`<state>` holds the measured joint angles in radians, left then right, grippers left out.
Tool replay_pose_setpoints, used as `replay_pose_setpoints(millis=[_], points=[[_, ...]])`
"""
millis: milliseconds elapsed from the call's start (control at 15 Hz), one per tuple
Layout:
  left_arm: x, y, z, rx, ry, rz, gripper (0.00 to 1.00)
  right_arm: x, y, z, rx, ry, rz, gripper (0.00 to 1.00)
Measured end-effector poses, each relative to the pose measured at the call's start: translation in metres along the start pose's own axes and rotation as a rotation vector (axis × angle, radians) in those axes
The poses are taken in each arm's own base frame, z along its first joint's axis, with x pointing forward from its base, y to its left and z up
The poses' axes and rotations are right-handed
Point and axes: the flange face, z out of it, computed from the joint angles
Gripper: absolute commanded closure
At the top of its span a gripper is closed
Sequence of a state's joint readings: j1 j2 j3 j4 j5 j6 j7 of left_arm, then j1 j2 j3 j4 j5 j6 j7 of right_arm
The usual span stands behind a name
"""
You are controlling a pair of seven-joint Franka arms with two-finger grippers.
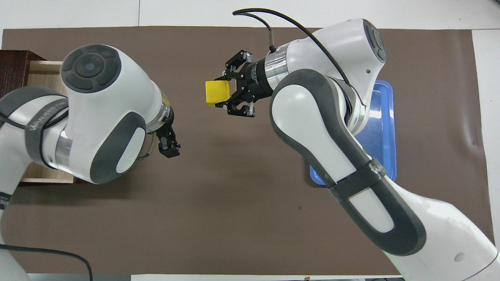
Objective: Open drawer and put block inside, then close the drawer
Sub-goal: 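Lift the block with the right gripper toward the left gripper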
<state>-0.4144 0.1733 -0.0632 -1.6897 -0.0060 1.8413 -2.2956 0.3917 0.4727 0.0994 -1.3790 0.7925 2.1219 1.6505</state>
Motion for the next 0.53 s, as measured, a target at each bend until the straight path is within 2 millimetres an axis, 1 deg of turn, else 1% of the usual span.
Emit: replay_pose_setpoints(millis=[67, 200, 467, 533], points=[[-0.002, 0.006, 0.003, -0.006, -0.01, -0.02, 0.0, -0.004, 0.003, 0.006, -0.005, 0.0, 0.0, 1.0], [-0.003, 0.013, 0.0, -0.008, -0.041, -0.044, 0.0, -0.006, 0.005, 0.012, -0.007, 0.001, 0.006, 1.0], [-0.005, 0.02, -0.031, -0.027, -0.116, -0.065, 0.0, -0.004, 0.003, 0.01, -0.002, 0.003, 0.03, 1.0], [-0.007, 0.02, -0.035, -0.027, -0.129, -0.064, 0.0, -0.004, 0.003, 0.01, -0.002, 0.003, 0.034, 1.0]])
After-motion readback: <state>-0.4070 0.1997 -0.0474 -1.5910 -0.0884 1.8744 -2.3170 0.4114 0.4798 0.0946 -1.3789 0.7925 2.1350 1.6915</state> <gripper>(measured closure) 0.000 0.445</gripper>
